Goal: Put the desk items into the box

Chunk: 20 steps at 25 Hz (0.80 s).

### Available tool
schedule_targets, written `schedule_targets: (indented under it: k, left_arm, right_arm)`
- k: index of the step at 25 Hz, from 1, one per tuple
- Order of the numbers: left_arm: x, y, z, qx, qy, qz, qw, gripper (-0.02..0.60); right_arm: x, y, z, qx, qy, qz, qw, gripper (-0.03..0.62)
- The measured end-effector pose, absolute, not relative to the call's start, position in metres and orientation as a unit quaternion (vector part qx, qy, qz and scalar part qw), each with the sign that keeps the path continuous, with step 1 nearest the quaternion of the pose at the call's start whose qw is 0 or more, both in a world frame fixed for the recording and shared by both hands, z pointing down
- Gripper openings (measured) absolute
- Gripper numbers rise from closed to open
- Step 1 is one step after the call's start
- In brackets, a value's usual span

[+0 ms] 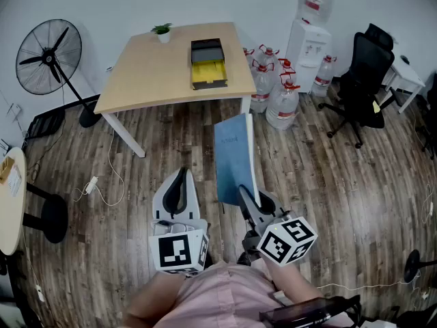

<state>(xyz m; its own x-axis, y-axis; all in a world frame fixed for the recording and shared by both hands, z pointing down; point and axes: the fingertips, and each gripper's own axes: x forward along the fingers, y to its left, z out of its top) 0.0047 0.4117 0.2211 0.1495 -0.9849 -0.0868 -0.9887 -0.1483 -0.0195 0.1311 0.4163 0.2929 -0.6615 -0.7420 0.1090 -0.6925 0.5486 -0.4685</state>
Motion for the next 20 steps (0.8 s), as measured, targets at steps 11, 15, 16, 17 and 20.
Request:
schedule_targets:
  k: [11, 15, 16, 17, 20]
  left_arm:
    - [-0.01, 0.407, 0.226, -0.764, 0.644, 0.024, 0.033, 0.014]
    - [-0.027, 0.407, 0.229, -0.767, 0.641, 0.025, 0.031, 0.014]
    - [-0.033, 0.407, 0.229, -0.767, 0.64, 0.026, 0.031, 0.014]
    - [-0.038, 0.406, 0.229, -0.768, 0.639, 0.027, 0.032, 0.014]
    - [-0.055, 0.405, 0.228, -0.771, 0.635, 0.029, 0.036, 0.014]
  right_arm:
    - [0.121, 0.412, 0.296, -0.398, 0.865, -0.289, 0.095, 0.046]
    - [0.112, 0.413, 0.298, -0.394, 0.856, -0.315, 0.114, 0.046]
    - [0.109, 0.412, 0.298, -0.395, 0.853, -0.319, 0.117, 0.046]
    - [0.104, 0.411, 0.298, -0.397, 0.852, -0.321, 0.119, 0.046]
    - [0.09, 0.409, 0.297, -0.399, 0.847, -0.325, 0.129, 0.046]
